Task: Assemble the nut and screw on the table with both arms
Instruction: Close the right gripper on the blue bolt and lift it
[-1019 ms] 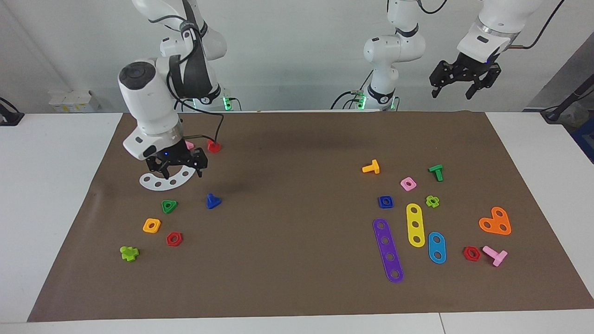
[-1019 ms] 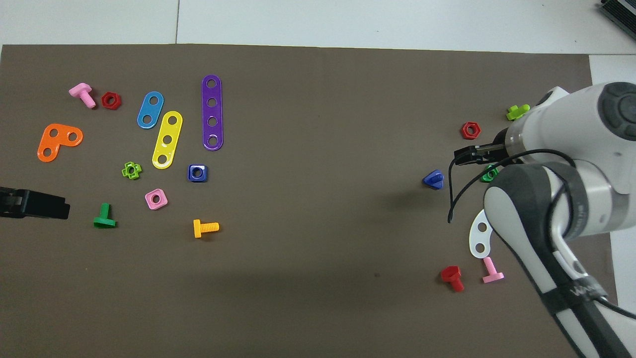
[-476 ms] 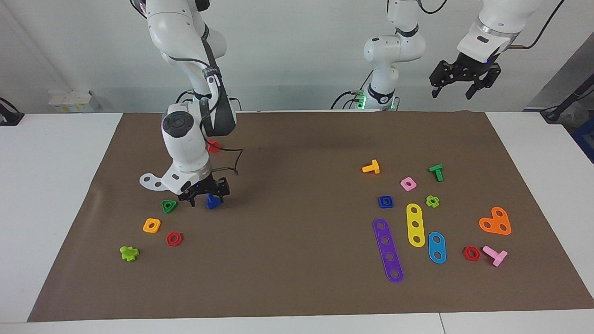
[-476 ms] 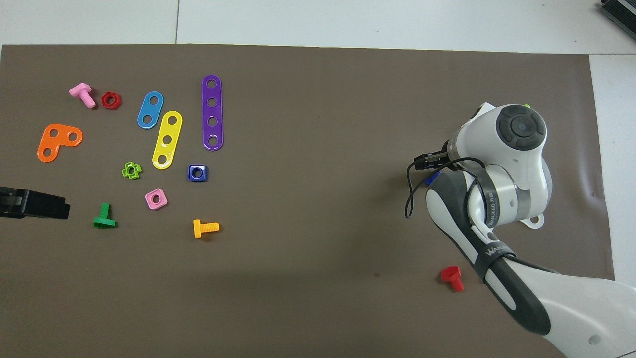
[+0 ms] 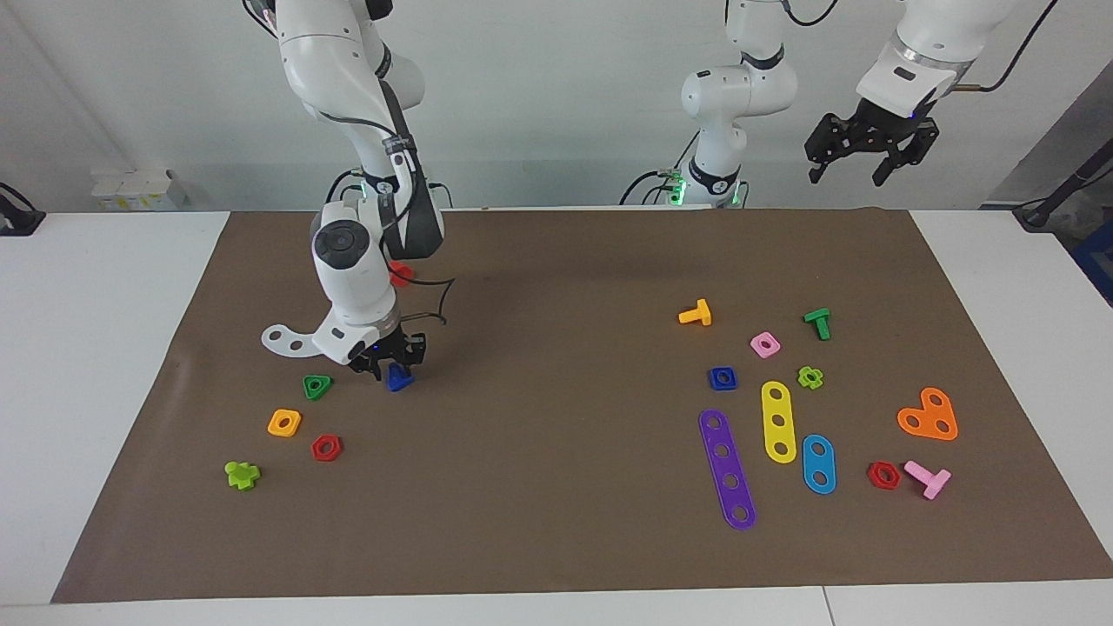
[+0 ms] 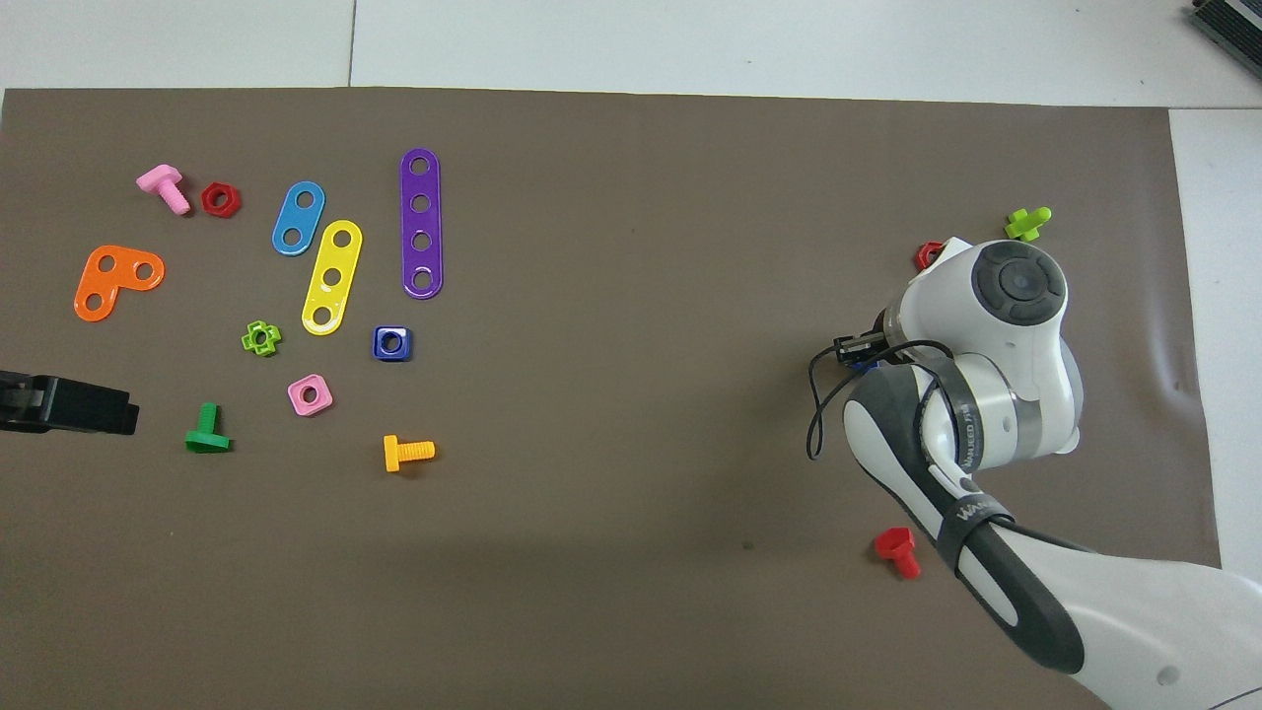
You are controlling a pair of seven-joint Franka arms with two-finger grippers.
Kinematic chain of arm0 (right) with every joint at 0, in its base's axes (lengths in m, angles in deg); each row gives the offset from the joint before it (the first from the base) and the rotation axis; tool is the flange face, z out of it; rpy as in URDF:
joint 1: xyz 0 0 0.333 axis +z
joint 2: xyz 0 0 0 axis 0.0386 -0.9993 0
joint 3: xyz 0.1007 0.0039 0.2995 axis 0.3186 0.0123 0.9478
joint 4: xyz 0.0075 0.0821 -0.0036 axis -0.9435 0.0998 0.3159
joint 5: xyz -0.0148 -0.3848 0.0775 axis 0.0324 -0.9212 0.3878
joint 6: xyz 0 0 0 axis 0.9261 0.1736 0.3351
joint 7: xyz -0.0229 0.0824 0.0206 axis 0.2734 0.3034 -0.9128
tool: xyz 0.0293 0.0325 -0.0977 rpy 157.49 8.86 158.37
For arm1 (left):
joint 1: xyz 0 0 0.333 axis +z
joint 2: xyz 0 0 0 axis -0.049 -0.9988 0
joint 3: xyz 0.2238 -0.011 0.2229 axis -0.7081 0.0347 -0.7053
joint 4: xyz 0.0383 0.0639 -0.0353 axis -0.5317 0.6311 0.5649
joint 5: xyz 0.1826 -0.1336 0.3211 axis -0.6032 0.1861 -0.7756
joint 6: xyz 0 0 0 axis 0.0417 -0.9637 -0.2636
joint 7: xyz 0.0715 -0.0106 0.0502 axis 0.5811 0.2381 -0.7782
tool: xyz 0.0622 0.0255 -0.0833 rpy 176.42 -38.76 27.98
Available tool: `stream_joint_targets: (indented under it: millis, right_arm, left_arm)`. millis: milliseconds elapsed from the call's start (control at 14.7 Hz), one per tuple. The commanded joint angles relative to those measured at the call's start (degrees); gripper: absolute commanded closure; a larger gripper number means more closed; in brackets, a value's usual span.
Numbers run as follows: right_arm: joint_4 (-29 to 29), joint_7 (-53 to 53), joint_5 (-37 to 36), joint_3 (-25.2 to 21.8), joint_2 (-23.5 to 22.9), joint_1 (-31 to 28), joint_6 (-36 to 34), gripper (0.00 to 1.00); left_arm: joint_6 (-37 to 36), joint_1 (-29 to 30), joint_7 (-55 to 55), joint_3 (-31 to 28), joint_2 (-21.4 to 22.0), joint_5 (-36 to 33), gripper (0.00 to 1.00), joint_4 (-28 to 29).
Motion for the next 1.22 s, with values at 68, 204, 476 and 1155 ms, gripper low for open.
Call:
stream_joint_targets:
  millis: [68, 204, 476, 1155]
  right_arm:
    - [2.86, -2.54, 1.31, 0.57, 2.06, -0.75, 3.84, 0.5]
    - [2.95, -2.45, 2.19, 0.57, 1.89, -0.75, 6.05, 0.5]
    - [3.03, -2.98, 2.54, 0.57, 1.89, -0.75, 6.14, 0.5]
    - [1.73, -1.66, 2.46, 0.57, 1.71, -1.02, 5.27, 1.0]
  left_arm:
    - [-0.11, 0.47, -0.36, 0.01, 1.59, 0.86, 0.0, 1.53]
    - [-0.11, 0.47, -0.36, -0.08, 1.59, 0.86, 0.0, 1.44]
    - [-0.11, 0.47, -0.36, 0.01, 1.59, 0.86, 0.0, 1.53]
    - [-0.11, 0.47, -0.36, -0.08, 1.59, 0.86, 0.0, 1.44]
